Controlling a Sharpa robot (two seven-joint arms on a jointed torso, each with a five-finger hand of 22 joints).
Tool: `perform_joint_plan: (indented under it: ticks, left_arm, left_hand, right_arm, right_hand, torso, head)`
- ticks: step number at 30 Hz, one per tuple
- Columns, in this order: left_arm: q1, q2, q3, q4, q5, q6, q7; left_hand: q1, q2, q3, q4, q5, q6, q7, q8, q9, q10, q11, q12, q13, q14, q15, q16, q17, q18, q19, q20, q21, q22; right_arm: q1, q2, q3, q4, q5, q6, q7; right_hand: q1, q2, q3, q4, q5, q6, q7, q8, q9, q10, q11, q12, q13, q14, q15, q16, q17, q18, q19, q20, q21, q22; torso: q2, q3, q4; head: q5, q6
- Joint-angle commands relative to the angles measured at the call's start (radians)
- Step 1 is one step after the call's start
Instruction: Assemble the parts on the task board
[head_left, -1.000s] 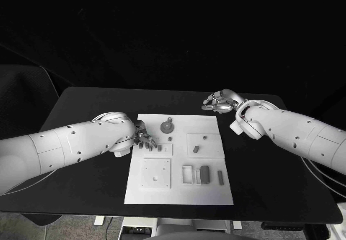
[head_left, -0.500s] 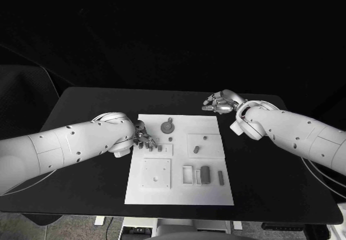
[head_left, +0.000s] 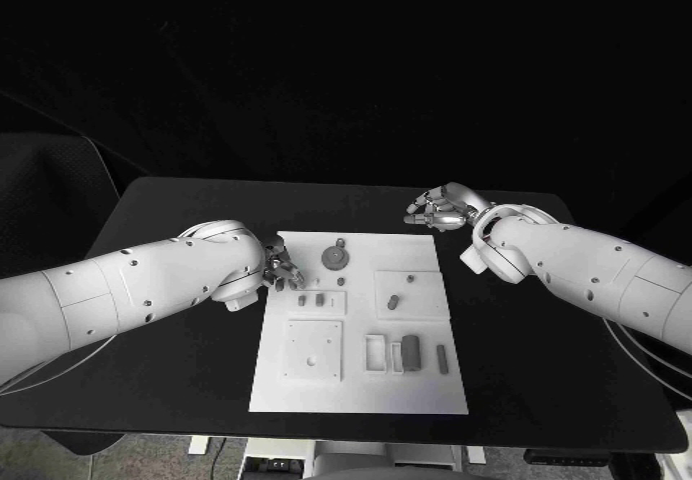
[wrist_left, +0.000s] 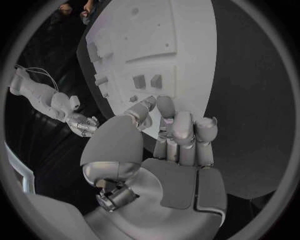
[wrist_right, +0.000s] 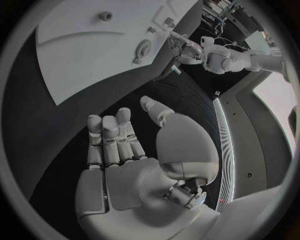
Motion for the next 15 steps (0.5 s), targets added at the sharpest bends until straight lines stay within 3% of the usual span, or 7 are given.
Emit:
perform_joint_plan:
  ticks: [1, 3, 5, 8, 12, 15]
  left_arm:
    - [0.003, -0.003, 0.013, 0.006, 0.036, -0.04, 0.027]
    - [0.005, -0.01, 0.021, 0.011, 0.076, -0.051, 0.067]
    - [0.009, -0.015, 0.022, 0.011, 0.139, -0.049, 0.139]
    - [0.011, -0.023, 0.021, 0.009, 0.163, -0.063, 0.222]
    - [0.011, -0.033, 0.021, 0.012, 0.167, -0.101, 0.344]
    - [0.011, -0.034, 0.019, 0.004, 0.16, -0.125, 0.454]
  left_hand:
    - [0.013, -0.001, 0.007, 0.0, 0.004, -0.008, 0.016, -0.002, 0.0, -0.01, 0.001, -0.003, -0.001, -0.008, -0.001, -0.002, -0.002, 0.048, -0.006, 0.001, 0.008, -0.001]
    - [0.019, -0.009, 0.027, 0.005, 0.003, -0.023, 0.02, -0.008, -0.003, -0.048, 0.016, -0.024, -0.013, -0.041, 0.009, -0.027, -0.022, 0.039, -0.032, 0.007, -0.014, -0.012]
    - [0.013, -0.02, 0.04, 0.008, 0.001, -0.04, 0.023, -0.012, -0.005, -0.1, 0.039, -0.056, -0.032, -0.086, 0.027, -0.067, -0.053, 0.024, -0.076, 0.016, -0.05, -0.03]
    - [0.002, -0.034, 0.056, 0.005, -0.004, -0.117, 0.033, -0.02, -0.018, -0.23, 0.096, -0.155, -0.094, -0.195, 0.089, -0.201, -0.15, -0.019, -0.194, 0.039, -0.159, -0.087]
    - [-0.005, -0.057, 0.029, -0.002, -0.014, -0.128, 0.032, 0.005, -0.015, -0.296, 0.123, -0.205, -0.129, -0.252, 0.126, -0.288, -0.205, -0.043, -0.261, 0.053, -0.224, -0.121]
    - [0.021, -0.06, 0.017, -0.009, -0.015, -0.147, 0.03, -0.007, -0.027, -0.336, 0.136, -0.23, -0.148, -0.305, 0.155, -0.359, -0.243, -0.06, -0.318, 0.067, -0.275, -0.145]
  right_arm:
    - [-0.001, 0.0, 0.0, 0.0, -0.002, 0.013, 0.005]
    - [-0.001, 0.0, 0.0, -0.001, -0.002, 0.013, 0.005]
    - [-0.002, -0.001, 0.0, -0.001, -0.002, 0.013, 0.005]
    - [-0.002, -0.003, 0.0, 0.0, -0.002, 0.012, 0.004]
    - [-0.002, -0.007, 0.0, 0.0, -0.002, 0.012, 0.004]
    - [-0.002, -0.009, 0.0, -0.001, -0.002, 0.011, 0.004]
  right_hand:
    - [-0.008, 0.0, 0.007, 0.001, -0.005, -0.001, 0.004, 0.006, -0.001, -0.008, 0.002, 0.006, -0.001, -0.008, 0.0, -0.001, -0.002, -0.012, -0.006, 0.001, 0.022, -0.002]
    - [-0.008, 0.0, 0.007, 0.001, -0.005, -0.001, 0.004, 0.006, -0.001, -0.008, 0.002, 0.006, -0.001, -0.008, 0.0, -0.001, -0.002, -0.012, -0.006, 0.001, 0.022, -0.002]
    - [-0.008, 0.0, 0.007, 0.001, -0.005, -0.001, 0.004, 0.006, -0.001, -0.008, 0.002, 0.006, -0.001, -0.008, 0.0, -0.001, -0.002, -0.012, -0.006, 0.001, 0.022, -0.002]
    - [-0.008, 0.0, 0.007, 0.001, -0.005, -0.001, 0.004, 0.006, -0.001, -0.008, 0.002, 0.006, -0.002, -0.008, 0.0, -0.001, -0.002, -0.012, -0.006, 0.001, 0.022, -0.002]
    - [-0.008, 0.0, 0.007, 0.001, -0.005, -0.001, 0.004, 0.006, -0.001, -0.008, 0.002, 0.006, -0.002, -0.008, 0.0, -0.001, -0.002, -0.012, -0.006, 0.001, 0.022, -0.002]
    - [-0.008, 0.0, 0.007, 0.001, -0.005, -0.001, 0.004, 0.006, -0.001, -0.008, 0.002, 0.006, -0.002, -0.008, 0.0, -0.001, -0.002, -0.012, -0.006, 0.001, 0.022, -0.002]
  torso:
    - [0.0, -0.0003, 0.0007]
    - [0.0, 0.0, 0.0002]
    - [-0.001, 0.0001, 0.0001]
    - [0.0, 0.0008, -0.0004]
    - [0.001, 0.0009, -0.0006]
    - [0.001, 0.0006, 0.0003]
  head:
    - [0.0, 0.003]
    - [0.0, 0.007]
    - [0.0, 0.01]
    - [0.0, 0.015]
    - [0.001, 0.02]
    - [0.003, 0.023]
